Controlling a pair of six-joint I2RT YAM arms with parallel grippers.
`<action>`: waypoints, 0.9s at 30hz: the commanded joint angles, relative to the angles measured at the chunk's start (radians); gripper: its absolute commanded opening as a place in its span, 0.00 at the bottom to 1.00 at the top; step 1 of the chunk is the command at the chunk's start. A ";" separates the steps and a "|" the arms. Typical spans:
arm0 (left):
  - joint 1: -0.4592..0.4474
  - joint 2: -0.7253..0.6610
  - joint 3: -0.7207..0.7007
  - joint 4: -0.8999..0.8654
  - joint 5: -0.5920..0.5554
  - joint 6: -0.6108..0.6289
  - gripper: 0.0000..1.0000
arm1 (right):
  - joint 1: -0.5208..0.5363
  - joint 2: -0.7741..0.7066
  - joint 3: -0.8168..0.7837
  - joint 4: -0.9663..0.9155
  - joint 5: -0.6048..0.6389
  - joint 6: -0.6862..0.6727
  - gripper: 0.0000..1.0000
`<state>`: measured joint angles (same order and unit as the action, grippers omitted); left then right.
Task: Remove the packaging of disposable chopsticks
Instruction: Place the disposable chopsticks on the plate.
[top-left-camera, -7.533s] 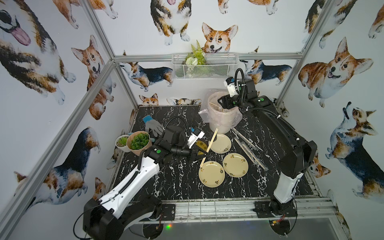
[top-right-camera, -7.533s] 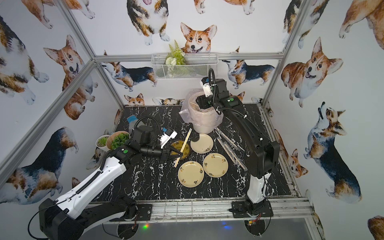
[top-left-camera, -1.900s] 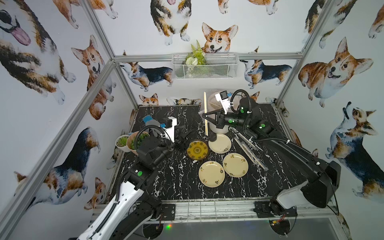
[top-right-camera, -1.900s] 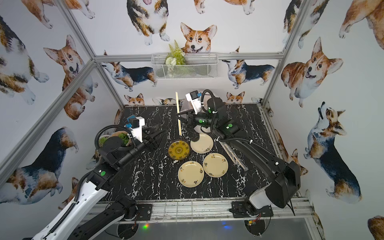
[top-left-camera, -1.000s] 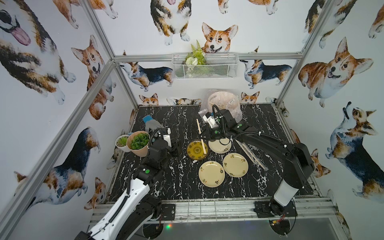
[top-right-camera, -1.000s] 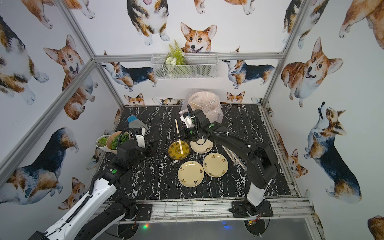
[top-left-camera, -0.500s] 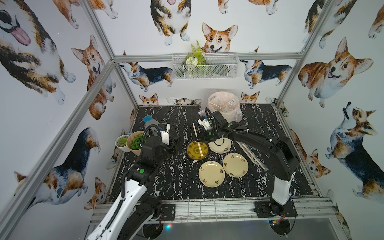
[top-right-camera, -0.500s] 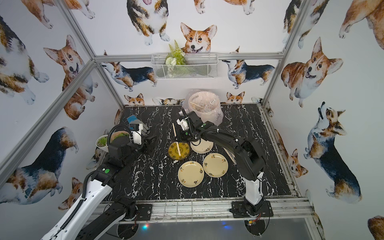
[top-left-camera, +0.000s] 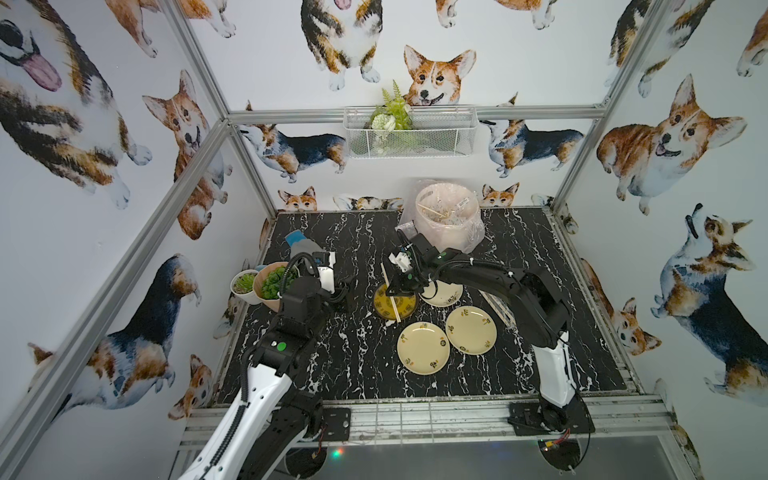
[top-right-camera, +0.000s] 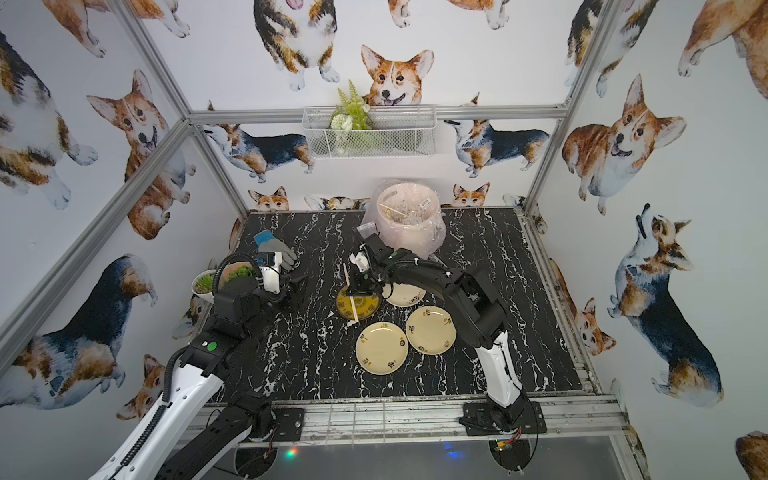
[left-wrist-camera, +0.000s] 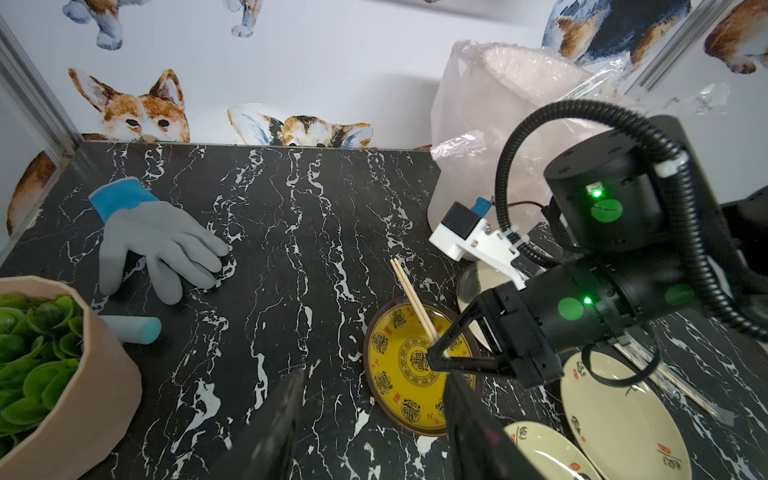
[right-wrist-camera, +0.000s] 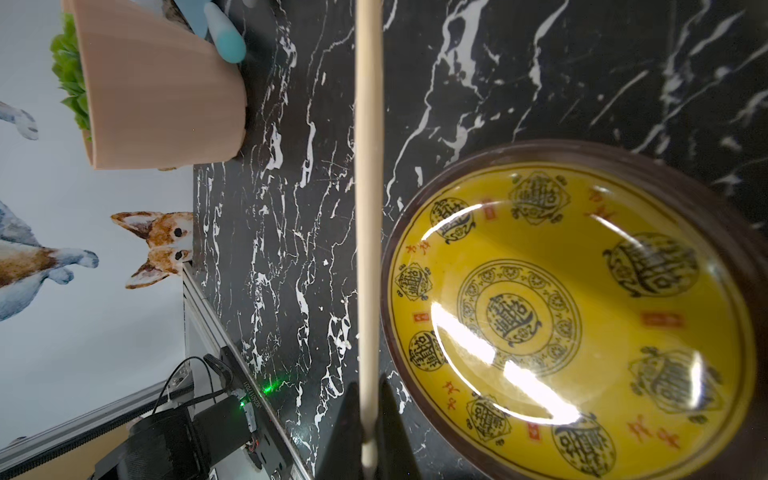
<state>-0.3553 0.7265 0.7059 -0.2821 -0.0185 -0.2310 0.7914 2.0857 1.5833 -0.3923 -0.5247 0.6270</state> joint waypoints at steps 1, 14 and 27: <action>0.017 0.004 0.009 0.015 0.018 0.002 0.57 | 0.000 0.041 0.029 -0.014 -0.007 0.028 0.00; 0.041 0.011 0.007 0.024 0.044 -0.009 0.57 | 0.000 0.133 0.071 -0.057 0.008 0.011 0.00; 0.041 0.014 0.004 0.027 0.051 -0.013 0.57 | 0.000 0.168 0.072 -0.048 0.016 0.002 0.00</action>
<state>-0.3153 0.7395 0.7067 -0.2783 0.0277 -0.2428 0.7898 2.2475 1.6505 -0.4301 -0.5243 0.6300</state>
